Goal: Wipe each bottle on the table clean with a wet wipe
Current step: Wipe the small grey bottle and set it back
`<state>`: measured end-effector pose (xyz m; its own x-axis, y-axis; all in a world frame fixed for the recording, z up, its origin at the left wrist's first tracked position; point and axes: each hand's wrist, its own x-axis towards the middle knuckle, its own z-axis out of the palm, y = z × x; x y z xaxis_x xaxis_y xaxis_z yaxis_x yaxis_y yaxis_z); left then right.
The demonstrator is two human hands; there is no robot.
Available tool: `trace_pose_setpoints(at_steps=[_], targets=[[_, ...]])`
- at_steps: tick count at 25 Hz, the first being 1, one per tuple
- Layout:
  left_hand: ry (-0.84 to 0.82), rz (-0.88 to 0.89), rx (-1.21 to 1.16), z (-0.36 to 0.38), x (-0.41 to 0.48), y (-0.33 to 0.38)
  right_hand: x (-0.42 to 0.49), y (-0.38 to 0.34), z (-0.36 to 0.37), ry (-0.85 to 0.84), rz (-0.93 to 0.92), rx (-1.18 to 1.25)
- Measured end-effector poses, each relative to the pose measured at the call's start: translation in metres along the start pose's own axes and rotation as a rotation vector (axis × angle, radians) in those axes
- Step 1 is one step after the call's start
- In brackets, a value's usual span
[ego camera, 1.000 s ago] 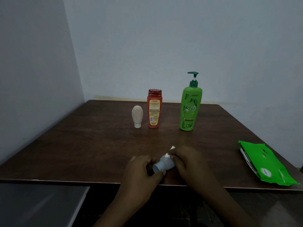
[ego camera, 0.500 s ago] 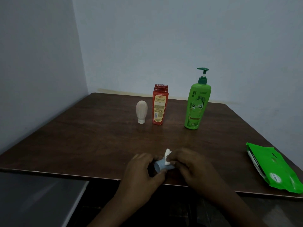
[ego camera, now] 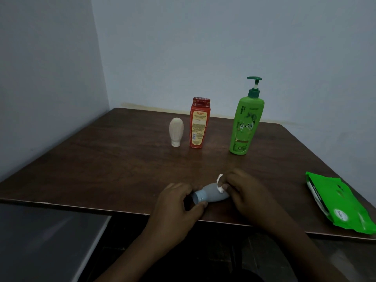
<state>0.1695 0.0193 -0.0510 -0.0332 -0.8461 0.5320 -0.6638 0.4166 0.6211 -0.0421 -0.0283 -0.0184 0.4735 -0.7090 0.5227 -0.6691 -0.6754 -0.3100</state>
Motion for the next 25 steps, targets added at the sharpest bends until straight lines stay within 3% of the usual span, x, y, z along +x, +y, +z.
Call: trace_pose_setpoints(at_steps=[5,8,13,18,23,25], targets=[[-0.018,0.001,-0.005,0.0,0.0,-0.001,-0.015,-0.01,0.001,-0.137,-0.103,0.021],[-0.01,0.001,0.011,0.0,-0.001,-0.003,-0.003,0.003,-0.001,-0.039,-0.029,-0.05],[-0.039,-0.024,-0.032,-0.001,0.0,-0.001,-0.011,-0.015,0.005,-0.156,-0.127,-0.001],[-0.045,-0.085,-0.122,-0.005,-0.002,0.007,-0.005,0.01,-0.002,-0.024,0.007,-0.047],[-0.071,-0.191,-0.291,-0.011,-0.005,0.013,-0.003,-0.022,0.008,-0.118,-0.12,0.071],[-0.066,-0.193,-0.278,-0.01,-0.006,0.012,-0.002,-0.005,-0.004,-0.086,-0.074,0.061]])
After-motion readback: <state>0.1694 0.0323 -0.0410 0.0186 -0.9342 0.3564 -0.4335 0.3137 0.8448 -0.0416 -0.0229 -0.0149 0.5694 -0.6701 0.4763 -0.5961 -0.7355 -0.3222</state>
